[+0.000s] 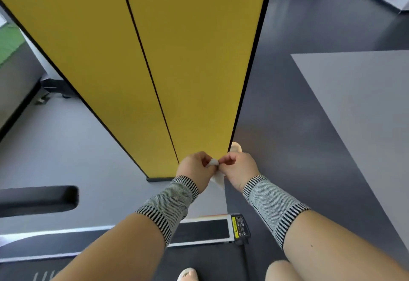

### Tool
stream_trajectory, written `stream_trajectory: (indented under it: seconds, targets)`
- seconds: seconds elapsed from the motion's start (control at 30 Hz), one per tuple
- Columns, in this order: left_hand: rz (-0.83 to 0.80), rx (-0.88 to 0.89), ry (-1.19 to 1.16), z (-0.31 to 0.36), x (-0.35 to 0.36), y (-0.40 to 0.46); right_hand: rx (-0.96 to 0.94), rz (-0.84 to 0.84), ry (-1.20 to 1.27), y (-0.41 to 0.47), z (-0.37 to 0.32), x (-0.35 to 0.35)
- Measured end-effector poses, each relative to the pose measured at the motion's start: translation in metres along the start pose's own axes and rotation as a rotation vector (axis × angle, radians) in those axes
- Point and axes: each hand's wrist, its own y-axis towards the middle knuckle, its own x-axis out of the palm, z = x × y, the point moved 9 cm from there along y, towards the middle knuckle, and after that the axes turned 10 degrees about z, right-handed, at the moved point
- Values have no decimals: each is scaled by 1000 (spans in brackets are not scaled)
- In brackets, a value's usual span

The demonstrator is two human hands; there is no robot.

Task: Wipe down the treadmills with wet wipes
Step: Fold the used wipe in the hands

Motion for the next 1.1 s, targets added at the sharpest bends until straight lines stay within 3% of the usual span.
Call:
stream_trajectory:
  seconds: [0.2, 0.4, 0.53, 0.7, 0.93, 1.1]
  targets:
    - [116, -13, -27, 10, 72, 48, -111, -57, -9, 80, 60, -18]
    - [301, -191, -231, 13, 209, 71, -299, -228, -1, 162, 159, -44]
    - [272, -299, -335, 41, 281, 56, -259, -277, -19, 183, 213, -91]
    - [225, -338, -400, 76, 319, 64, -288, -370, -48, 204, 234, -123]
    - [134, -451, -504, 36, 377, 107, -347, -280, -266, 256, 273, -103]
    - [247, -558, -592, -12, 416, 179, -396, -179, -364, 334, 301, -69]
